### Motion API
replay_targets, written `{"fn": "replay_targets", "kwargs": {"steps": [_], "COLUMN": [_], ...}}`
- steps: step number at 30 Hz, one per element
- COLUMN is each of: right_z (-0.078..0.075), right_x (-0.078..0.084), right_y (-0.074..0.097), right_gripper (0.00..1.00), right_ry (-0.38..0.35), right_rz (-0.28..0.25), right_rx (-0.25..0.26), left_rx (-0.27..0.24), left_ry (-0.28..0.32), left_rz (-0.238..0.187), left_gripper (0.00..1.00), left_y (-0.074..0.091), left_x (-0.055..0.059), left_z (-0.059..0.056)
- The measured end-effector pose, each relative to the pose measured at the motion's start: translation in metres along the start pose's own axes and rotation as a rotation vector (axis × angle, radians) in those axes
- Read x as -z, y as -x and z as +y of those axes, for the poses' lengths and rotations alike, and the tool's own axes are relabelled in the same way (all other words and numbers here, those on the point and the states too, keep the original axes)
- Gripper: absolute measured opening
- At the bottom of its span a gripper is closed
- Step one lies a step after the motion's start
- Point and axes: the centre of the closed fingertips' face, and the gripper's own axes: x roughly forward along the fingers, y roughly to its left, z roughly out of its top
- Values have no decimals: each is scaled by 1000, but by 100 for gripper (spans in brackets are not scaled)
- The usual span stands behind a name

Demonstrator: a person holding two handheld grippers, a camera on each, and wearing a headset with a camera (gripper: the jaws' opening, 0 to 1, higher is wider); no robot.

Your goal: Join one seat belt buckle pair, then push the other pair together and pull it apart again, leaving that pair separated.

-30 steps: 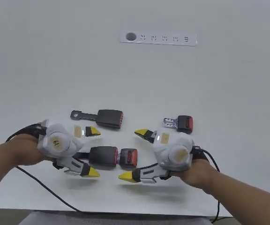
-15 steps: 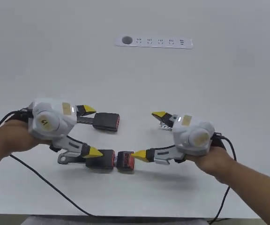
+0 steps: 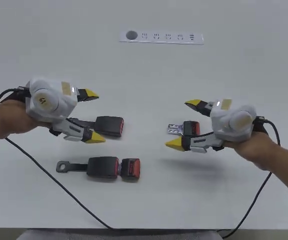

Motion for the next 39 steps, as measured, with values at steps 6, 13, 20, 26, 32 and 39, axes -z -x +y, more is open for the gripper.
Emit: {"fn": "replay_targets", "kwargs": {"steps": [6, 13, 20, 26, 32, 39], "right_z": [-7, -12, -8, -10, -6, -5], "right_x": [20, 36, 49, 60, 54, 51], "right_y": [6, 4, 2, 6, 5, 3], "right_gripper": [78, 77, 73, 67, 56, 42], "right_ry": [-14, -25, -13, 2, 26, 101], "right_rz": [46, 83, 121, 152, 153, 160], "right_rx": [-37, -74, -129, -144, -160, -175], "left_rx": [31, 55, 88, 90, 91, 103], "left_ry": [-2, 1, 14, 8, -15, -27], "left_rz": [32, 59, 73, 91, 100, 85], "left_gripper": [73, 71, 66, 59, 55, 44], "left_y": [-9, -20, -30, -36, -41, -42], "left_x": [12, 23, 34, 41, 45, 42], "left_z": [-1, 2, 0, 0, 1, 4]}}
